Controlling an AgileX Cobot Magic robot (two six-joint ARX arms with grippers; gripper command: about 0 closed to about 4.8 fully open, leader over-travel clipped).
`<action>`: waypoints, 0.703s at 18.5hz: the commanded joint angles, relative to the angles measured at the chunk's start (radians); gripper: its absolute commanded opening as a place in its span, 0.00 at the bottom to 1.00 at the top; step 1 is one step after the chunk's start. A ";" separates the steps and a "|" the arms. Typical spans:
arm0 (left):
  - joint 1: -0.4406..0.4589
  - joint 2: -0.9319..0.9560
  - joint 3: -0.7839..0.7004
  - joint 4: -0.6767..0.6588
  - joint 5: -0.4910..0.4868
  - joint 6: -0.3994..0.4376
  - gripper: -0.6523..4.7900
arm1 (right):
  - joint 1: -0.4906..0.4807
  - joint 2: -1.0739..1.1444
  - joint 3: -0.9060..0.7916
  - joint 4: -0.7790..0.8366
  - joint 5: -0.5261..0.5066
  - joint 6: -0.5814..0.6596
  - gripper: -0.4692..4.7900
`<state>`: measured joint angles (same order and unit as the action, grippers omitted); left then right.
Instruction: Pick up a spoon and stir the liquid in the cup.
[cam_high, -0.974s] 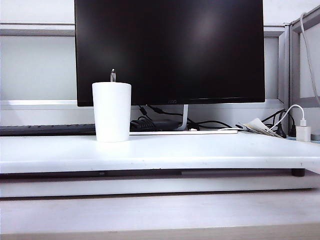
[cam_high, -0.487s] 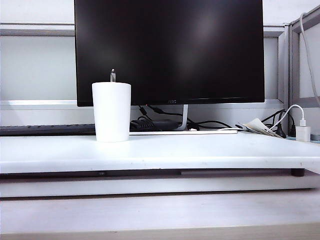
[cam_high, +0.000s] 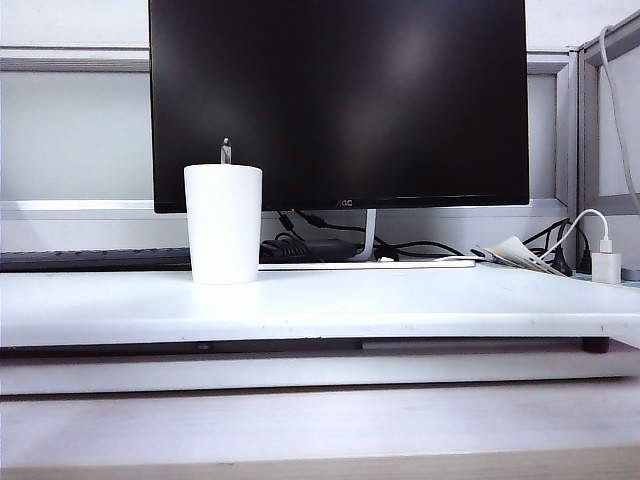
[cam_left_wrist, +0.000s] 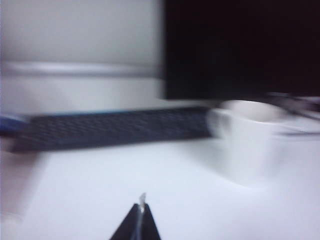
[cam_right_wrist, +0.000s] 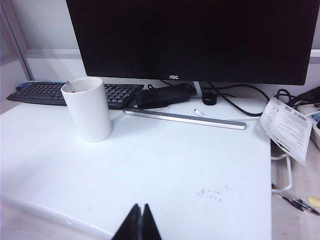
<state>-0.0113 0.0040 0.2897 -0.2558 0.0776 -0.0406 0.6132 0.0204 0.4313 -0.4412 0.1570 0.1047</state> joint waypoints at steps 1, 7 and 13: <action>0.000 0.000 -0.117 0.242 -0.040 0.024 0.11 | 0.002 -0.001 0.005 0.011 0.001 0.002 0.09; -0.001 0.000 -0.275 0.382 -0.040 -0.073 0.11 | 0.002 -0.001 0.005 0.011 0.001 0.002 0.09; -0.001 0.000 -0.280 0.377 -0.035 -0.063 0.11 | 0.002 -0.002 0.005 0.011 0.001 0.002 0.09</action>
<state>-0.0113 0.0032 0.0082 0.1085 0.0406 -0.1055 0.6132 0.0204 0.4313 -0.4412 0.1574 0.1047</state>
